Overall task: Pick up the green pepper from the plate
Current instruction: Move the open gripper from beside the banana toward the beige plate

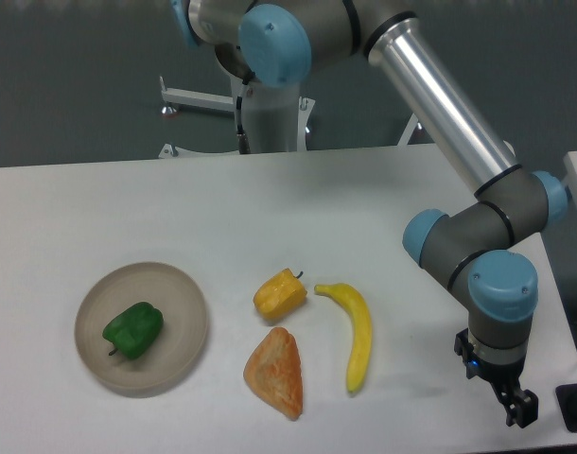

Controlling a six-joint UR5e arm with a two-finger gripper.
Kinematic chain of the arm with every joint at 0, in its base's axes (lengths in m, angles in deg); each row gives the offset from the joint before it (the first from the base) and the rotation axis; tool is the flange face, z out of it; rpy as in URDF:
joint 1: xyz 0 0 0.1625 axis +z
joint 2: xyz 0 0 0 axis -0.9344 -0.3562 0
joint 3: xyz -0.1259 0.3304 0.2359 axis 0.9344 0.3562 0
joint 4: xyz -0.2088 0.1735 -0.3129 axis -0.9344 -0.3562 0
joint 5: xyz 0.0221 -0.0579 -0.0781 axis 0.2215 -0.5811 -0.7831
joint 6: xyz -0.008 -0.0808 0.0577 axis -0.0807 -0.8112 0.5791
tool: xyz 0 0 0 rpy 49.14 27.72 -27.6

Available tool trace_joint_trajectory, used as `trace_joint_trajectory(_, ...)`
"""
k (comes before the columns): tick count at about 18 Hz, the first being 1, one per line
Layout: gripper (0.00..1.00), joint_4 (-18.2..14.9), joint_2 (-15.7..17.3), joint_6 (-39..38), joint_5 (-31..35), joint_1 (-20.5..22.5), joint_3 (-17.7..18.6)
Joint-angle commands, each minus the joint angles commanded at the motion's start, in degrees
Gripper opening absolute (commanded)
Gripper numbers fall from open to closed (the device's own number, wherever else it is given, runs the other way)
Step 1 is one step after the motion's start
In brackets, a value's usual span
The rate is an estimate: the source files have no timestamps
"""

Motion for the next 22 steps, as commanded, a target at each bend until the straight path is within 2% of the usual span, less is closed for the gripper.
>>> trace_joint_trajectory(7,1.00,-0.1,1.2,-0.4,-0.6,-0.4,1.3)
trace_joint_trajectory(12,1.00,0.0,6.6,-4.4,-2.6,-1.0,8.6)
trace_joint_trajectory(18,1.00,0.0,16.7,-15.7,-7.9,-2.5,20.4)
trace_joint_trajectory(22,1.00,0.2,21.4,-26.1,-8.2,-5.6,25.9)
